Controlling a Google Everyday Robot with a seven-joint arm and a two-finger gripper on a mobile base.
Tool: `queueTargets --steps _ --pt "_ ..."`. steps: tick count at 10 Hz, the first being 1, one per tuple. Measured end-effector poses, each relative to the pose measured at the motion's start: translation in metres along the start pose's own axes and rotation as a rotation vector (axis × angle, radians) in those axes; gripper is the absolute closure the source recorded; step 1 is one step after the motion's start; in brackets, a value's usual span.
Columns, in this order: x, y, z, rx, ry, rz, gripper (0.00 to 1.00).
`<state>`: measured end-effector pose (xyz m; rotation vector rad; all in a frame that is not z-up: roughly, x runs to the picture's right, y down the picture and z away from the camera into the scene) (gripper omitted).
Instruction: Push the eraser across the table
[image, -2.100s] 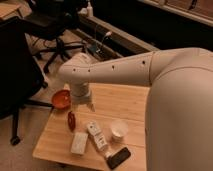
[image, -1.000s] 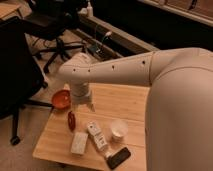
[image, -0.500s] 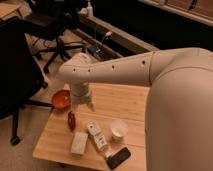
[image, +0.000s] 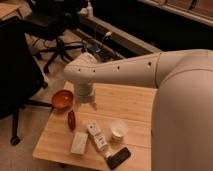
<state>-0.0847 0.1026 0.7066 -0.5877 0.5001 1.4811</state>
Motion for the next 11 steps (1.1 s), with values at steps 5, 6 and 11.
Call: queueTargets --steps 5,6,11 --pt "0.066 -0.021 0.014 -0.014 0.117 0.035 0.35" --pt "0.08 -0.022 0.018 -0.018 0.141 0.034 0.35" --pt "0.13 -0.042 0.037 -0.034 0.216 0.065 0.35"
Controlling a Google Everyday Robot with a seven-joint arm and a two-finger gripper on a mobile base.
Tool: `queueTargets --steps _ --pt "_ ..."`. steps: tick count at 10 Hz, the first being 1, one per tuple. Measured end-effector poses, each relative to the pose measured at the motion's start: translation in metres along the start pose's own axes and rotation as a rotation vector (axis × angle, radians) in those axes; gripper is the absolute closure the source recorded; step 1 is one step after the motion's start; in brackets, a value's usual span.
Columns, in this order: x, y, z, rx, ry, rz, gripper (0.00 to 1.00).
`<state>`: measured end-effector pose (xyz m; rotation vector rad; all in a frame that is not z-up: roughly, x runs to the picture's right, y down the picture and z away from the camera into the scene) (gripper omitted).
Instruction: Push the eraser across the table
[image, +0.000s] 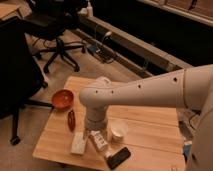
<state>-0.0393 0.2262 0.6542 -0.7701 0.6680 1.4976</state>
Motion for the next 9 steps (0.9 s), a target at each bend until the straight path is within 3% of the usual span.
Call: queueTargets --steps 2,3,5,8,9 --pt "0.015 -0.015 0.012 0.021 0.061 0.025 0.4" --pt "0.022 -0.02 0.017 0.037 0.101 0.037 0.47" --pt "0.034 -0.031 0.027 0.062 0.22 0.075 0.7" --pt "0.023 -0.038 0.039 0.056 0.277 0.081 1.0" --pt "0.024 -0.043 0.043 0.058 0.283 0.081 1.0"
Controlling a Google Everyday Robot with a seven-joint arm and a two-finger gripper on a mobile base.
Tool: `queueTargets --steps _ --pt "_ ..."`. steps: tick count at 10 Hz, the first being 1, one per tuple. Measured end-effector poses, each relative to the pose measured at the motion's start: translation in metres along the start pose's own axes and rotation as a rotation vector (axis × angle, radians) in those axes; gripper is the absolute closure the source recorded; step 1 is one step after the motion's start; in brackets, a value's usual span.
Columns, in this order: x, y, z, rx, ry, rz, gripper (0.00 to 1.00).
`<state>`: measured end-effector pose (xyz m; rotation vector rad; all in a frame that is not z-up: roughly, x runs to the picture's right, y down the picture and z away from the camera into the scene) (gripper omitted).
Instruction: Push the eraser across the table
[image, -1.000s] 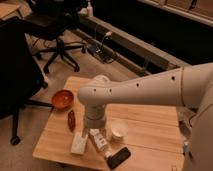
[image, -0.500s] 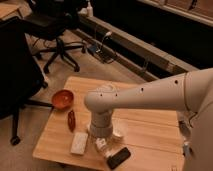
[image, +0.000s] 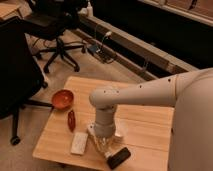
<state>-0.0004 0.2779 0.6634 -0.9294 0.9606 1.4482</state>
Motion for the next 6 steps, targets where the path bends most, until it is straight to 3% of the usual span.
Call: queueTargets --steps 6 --pt "0.008 -0.036 0.022 0.009 -0.013 -0.004 1.0"
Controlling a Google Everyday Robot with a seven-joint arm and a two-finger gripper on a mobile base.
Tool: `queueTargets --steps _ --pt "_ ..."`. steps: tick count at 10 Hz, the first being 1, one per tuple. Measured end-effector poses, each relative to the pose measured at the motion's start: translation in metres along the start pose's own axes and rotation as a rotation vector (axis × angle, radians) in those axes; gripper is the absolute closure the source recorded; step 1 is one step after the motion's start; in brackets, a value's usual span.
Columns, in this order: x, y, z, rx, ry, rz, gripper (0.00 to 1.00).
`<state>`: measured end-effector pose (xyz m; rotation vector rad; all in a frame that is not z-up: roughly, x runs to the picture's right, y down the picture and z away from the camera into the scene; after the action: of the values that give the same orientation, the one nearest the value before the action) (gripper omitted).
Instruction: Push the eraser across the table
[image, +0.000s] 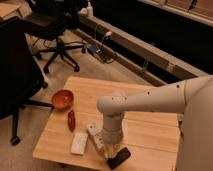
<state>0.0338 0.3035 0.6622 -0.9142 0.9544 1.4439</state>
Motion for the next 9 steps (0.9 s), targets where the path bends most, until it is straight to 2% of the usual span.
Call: queueTargets --steps 1,5,9 --pt "0.001 -0.007 0.004 0.003 -0.014 -0.002 1.0" --pt "-0.007 -0.014 0.014 0.022 -0.114 -0.043 1.0" --pt "0.0 -0.021 0.033 0.042 -0.127 -0.073 1.0"
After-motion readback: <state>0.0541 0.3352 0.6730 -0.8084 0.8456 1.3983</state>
